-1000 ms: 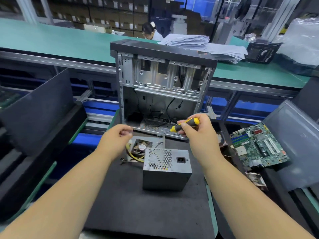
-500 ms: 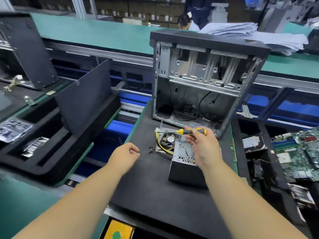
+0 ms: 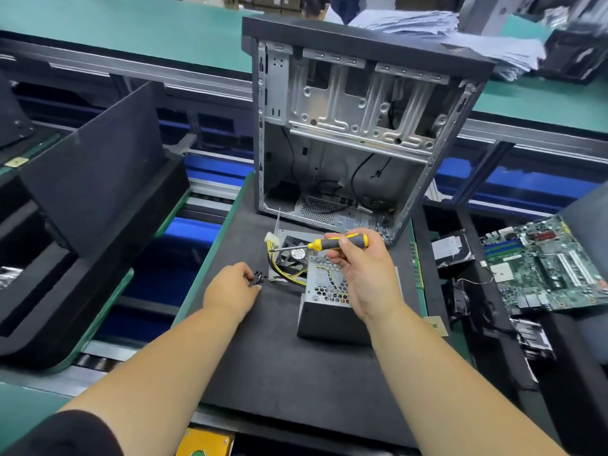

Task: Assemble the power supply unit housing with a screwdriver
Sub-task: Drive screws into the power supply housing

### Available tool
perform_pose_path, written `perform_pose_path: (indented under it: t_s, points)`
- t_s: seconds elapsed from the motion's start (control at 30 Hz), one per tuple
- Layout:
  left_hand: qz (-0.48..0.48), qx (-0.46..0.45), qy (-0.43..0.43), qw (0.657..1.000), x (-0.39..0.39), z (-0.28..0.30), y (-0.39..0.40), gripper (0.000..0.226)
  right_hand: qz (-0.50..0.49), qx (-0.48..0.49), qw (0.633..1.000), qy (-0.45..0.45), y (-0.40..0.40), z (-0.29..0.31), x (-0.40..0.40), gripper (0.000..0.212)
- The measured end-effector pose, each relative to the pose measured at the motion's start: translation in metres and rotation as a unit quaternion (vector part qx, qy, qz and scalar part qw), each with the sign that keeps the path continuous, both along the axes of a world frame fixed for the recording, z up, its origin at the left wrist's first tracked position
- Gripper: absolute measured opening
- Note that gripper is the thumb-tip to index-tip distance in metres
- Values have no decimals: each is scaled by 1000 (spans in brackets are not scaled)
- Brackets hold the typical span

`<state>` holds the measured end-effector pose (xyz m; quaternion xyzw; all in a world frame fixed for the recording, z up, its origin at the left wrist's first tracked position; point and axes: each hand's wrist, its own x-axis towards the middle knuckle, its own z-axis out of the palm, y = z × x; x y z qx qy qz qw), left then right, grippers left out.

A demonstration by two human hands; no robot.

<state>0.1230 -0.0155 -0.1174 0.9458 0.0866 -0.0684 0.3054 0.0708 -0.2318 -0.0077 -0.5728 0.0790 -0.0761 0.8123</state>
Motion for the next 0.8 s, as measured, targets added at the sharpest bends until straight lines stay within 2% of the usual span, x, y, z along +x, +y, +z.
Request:
perform_pose_path:
  t_s: [0.37,0.47,0.63,0.8]
  points:
    - [-9,39,-17,999,-3,1,7,15,8,-3,1000,3,-1,1,0,7]
    - [-40,50,-11,998,-9,1,15,9,8,1,1000,15,-2,4,0,6]
    - [-48,39,-1,998,-6,5,14,24,16,-17,999,32,-1,7,-1,7]
    - [-22,40,-4,999,-1,0,10,13,20,-34,999,36,-2,6,-1,5]
